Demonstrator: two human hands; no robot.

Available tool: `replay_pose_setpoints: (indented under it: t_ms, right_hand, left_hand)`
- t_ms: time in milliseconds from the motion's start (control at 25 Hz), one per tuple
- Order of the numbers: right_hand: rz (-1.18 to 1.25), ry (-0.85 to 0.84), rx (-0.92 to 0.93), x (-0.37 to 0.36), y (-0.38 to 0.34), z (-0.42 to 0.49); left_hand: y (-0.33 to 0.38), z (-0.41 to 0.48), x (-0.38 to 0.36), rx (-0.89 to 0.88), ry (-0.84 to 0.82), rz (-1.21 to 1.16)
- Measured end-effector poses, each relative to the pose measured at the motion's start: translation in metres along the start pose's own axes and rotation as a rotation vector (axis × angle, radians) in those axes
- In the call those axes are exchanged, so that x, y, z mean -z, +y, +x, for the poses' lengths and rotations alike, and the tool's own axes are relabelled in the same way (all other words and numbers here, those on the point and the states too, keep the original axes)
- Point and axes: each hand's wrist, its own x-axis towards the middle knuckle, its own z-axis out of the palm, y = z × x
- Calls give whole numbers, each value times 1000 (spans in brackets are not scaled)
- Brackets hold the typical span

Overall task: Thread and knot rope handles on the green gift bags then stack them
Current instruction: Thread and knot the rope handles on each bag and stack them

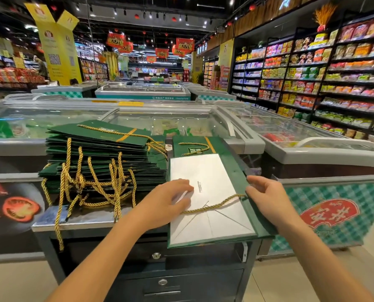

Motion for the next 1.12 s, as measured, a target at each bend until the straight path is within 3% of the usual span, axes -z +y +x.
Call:
replay_pose_setpoints:
  t_ms: [160,240,360,480,640,1120]
  right_hand:
    - [-408,111,341,-5,-2,-2]
    - [-459,-31,506,-13,-16,-11]
    - [-523,-336,572,-43,-26,-24]
    - [-455,-268,565,-57,-23,-22]
    - [-369,-193,493,-49,-15,-17]
    - [-273,-166,467,-50,-9,-18]
  left_hand:
    - [-8,4,0,0,1,21]
    - [-9,4,-2,-1,15,10]
    - [-7,3,-1,-41,87,10]
    - [-8,-13,13,-40,122,31]
    - [-23,-49,36,-4,12,117]
    - [-46,-82,35,-75,191,117]
